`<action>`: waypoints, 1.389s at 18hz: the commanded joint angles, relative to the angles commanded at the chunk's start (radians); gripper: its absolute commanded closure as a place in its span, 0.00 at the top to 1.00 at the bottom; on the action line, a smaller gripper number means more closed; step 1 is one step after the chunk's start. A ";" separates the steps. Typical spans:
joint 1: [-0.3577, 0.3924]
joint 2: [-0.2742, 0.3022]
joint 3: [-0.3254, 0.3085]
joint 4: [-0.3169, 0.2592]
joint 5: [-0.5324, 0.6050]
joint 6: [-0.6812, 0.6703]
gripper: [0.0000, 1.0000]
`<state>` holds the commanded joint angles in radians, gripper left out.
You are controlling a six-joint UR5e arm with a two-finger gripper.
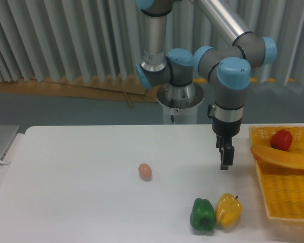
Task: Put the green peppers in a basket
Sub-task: 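Open the gripper and move it toward the green and yellow peppers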
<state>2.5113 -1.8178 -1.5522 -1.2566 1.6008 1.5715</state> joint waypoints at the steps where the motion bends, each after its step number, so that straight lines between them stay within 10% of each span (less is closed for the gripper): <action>1: 0.001 0.000 -0.002 0.003 0.001 -0.002 1.00; 25: 0.000 -0.008 0.012 0.005 0.057 0.030 1.00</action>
<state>2.5111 -1.8254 -1.5401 -1.2518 1.6582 1.6018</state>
